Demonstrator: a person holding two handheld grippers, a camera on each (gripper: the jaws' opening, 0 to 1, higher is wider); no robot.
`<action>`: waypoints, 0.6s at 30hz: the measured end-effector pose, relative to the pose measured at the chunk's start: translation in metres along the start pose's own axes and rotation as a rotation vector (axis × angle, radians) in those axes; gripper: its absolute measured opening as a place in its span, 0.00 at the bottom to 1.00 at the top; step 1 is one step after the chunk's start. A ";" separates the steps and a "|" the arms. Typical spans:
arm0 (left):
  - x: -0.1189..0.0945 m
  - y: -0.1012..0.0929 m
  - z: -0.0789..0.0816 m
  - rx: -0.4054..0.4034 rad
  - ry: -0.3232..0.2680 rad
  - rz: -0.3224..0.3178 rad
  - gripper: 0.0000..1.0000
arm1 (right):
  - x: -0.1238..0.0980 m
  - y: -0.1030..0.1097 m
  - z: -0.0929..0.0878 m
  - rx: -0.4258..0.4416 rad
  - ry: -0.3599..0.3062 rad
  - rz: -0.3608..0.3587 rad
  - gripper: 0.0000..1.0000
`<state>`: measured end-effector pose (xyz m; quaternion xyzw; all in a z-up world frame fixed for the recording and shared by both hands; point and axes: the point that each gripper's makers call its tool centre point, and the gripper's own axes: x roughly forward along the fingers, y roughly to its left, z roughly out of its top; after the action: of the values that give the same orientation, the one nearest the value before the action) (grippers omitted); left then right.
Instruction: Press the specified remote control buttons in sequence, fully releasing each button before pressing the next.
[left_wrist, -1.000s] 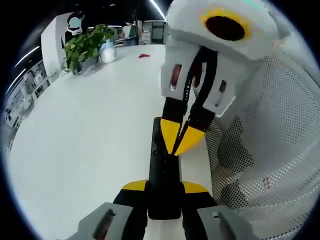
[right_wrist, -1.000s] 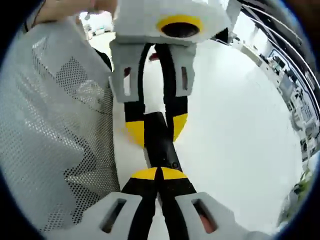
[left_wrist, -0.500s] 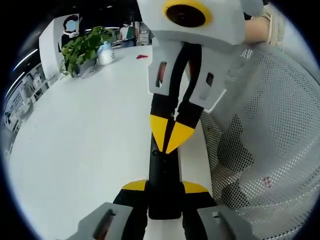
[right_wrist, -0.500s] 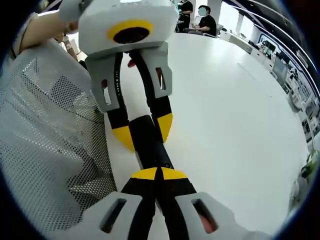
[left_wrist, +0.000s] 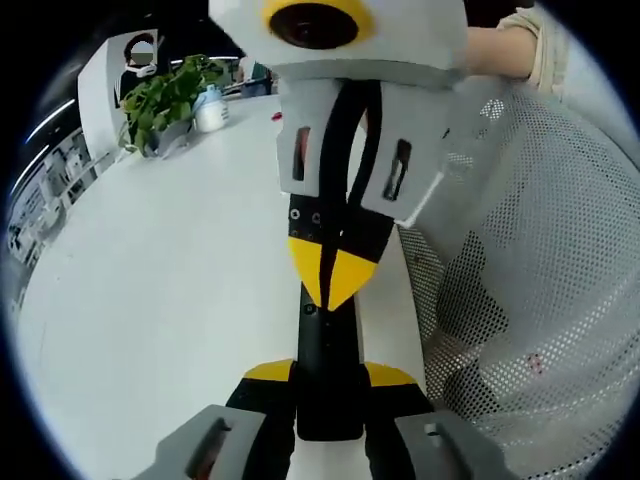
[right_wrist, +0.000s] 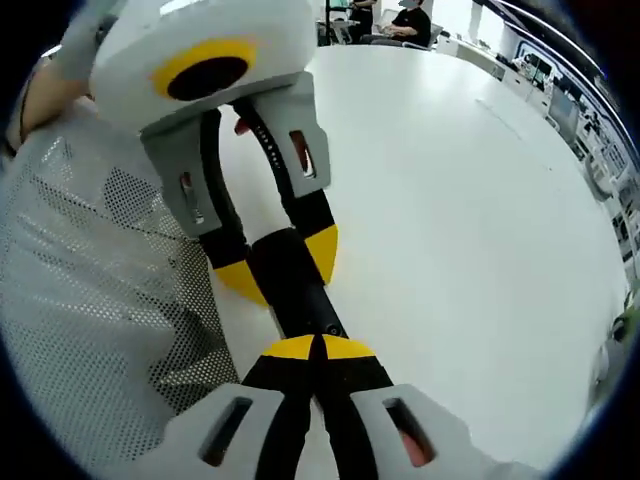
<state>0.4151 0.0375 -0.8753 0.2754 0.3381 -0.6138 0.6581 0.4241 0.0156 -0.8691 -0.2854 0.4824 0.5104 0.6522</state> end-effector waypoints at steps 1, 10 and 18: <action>0.000 0.000 0.000 0.001 0.000 0.000 0.25 | 0.000 0.000 0.000 0.009 0.021 0.012 0.00; 0.000 0.000 0.000 -0.012 -0.004 -0.003 0.25 | 0.003 -0.001 0.000 0.013 0.186 0.044 0.00; 0.000 0.000 0.000 -0.022 -0.023 -0.009 0.25 | 0.002 -0.004 -0.003 0.056 0.170 0.087 0.00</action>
<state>0.4156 0.0375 -0.8749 0.2598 0.3384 -0.6160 0.6622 0.4268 0.0126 -0.8720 -0.2882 0.5621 0.4983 0.5939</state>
